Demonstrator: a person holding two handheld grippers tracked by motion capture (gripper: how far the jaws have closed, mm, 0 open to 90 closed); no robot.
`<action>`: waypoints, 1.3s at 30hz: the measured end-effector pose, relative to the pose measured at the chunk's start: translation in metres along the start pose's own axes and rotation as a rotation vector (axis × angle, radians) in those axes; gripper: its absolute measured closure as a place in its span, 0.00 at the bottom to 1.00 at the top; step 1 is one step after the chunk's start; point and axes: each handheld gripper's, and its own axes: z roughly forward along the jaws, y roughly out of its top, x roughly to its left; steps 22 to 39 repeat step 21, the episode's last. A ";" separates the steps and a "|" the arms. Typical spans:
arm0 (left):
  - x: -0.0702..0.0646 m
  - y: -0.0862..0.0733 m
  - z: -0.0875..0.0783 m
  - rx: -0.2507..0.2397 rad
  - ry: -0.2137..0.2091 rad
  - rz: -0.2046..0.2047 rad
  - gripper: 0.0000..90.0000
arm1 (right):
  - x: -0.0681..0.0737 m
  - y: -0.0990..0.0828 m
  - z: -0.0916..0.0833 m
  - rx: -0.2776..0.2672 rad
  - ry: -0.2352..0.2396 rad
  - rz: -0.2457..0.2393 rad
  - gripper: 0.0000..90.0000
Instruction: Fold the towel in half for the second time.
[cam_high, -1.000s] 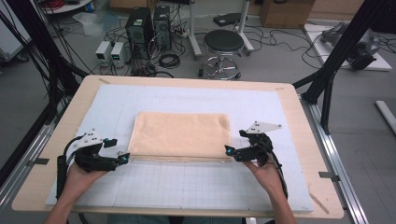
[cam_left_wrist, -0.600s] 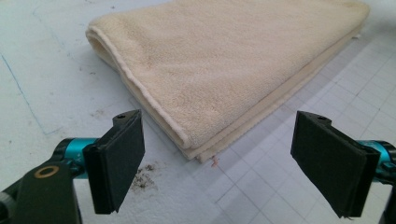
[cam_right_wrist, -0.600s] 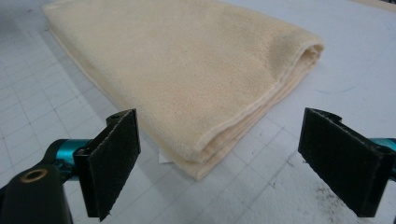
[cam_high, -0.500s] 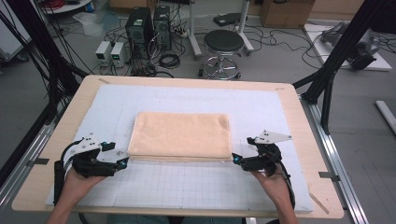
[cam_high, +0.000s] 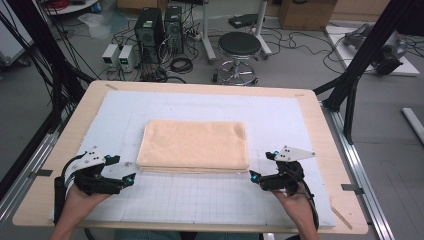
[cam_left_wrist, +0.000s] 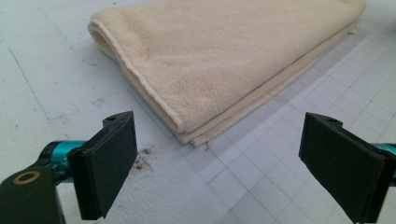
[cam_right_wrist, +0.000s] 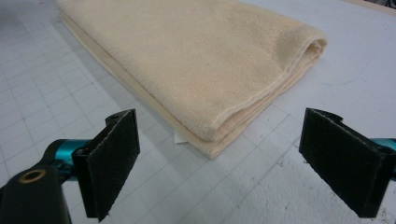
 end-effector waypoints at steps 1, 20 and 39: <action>0.000 0.000 0.000 -0.001 0.000 0.006 0.13 | 0.001 -0.001 -0.001 0.001 0.000 -0.005 0.13; 0.001 -0.006 0.000 0.002 -0.001 0.009 0.13 | 0.003 -0.010 -0.009 -0.010 -0.009 0.005 0.13; 0.002 -0.007 0.000 0.002 0.000 0.006 0.13 | 0.003 -0.009 -0.008 -0.011 -0.011 0.009 0.13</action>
